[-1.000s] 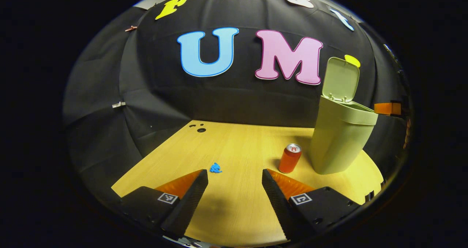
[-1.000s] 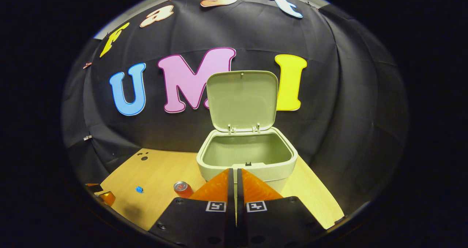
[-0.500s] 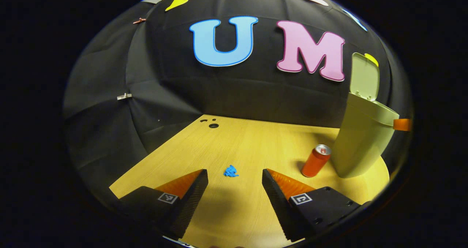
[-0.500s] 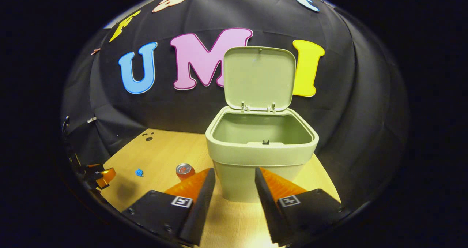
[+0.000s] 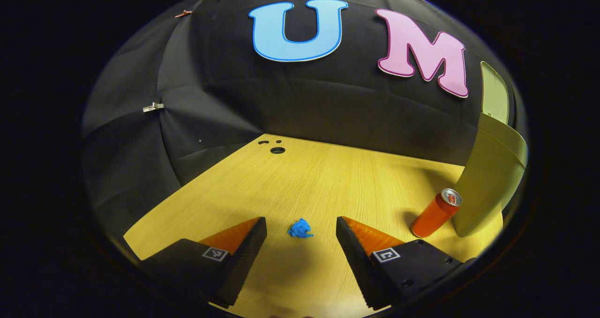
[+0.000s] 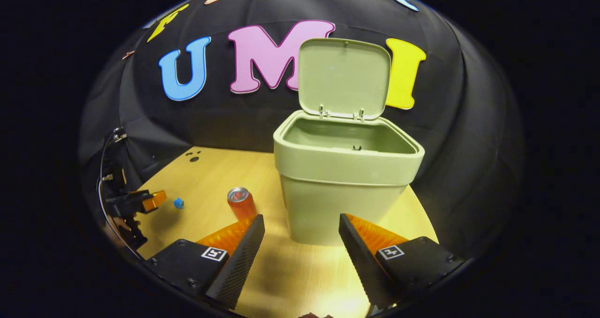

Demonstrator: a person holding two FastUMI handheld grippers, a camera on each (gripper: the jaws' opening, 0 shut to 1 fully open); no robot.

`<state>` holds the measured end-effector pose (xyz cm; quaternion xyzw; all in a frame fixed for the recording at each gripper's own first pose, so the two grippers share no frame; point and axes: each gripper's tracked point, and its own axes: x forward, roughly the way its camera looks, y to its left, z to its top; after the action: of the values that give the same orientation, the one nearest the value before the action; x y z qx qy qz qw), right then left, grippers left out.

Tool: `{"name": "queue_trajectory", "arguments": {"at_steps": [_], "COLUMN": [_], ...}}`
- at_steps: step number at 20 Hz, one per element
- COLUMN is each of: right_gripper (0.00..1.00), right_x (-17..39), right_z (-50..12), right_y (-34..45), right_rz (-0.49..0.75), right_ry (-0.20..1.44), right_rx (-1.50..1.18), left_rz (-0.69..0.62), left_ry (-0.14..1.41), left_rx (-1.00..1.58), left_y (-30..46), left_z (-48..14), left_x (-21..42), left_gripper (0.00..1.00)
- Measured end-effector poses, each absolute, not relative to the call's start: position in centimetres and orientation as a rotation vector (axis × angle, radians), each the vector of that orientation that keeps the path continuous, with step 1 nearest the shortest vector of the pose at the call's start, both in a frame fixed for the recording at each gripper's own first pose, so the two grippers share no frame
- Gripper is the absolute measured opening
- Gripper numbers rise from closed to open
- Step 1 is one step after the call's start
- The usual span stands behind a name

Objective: Press the lid of the desktop garbage bin to open it, pick up the crumpled paper on the desktop and throw it into the bin, then pick up the pop can on the desktop and drop it into the bin, and finally close the garbage bin lid.

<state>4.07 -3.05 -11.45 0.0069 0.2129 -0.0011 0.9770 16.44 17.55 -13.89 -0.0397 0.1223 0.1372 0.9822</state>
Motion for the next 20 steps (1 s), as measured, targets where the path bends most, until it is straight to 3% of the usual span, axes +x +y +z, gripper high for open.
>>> {"name": "queue_trajectory", "arguments": {"at_steps": [6,15,20], "right_gripper": [1.00,0.99,1.00], "right_x": [2.7,1.4,1.0], "right_z": [-14.6,-17.1,-17.8], "right_y": [-1.8,-0.8,-0.7], "right_rz": [0.020,0.026,0.015], "right_ry": [0.509,0.572,0.585], "right_rx": [0.026,0.040,0.055], "left_rz": [0.305,0.297,0.307], "left_ry": [0.326,0.434,0.446], "left_rx": [-0.088,-0.118,-0.069], "left_y": [18.5,18.9,19.4], "left_z": [-17.9,-22.1,-22.4], "left_x": [20.9,22.6,22.7], "left_gripper": [0.96,0.95,0.79]}}
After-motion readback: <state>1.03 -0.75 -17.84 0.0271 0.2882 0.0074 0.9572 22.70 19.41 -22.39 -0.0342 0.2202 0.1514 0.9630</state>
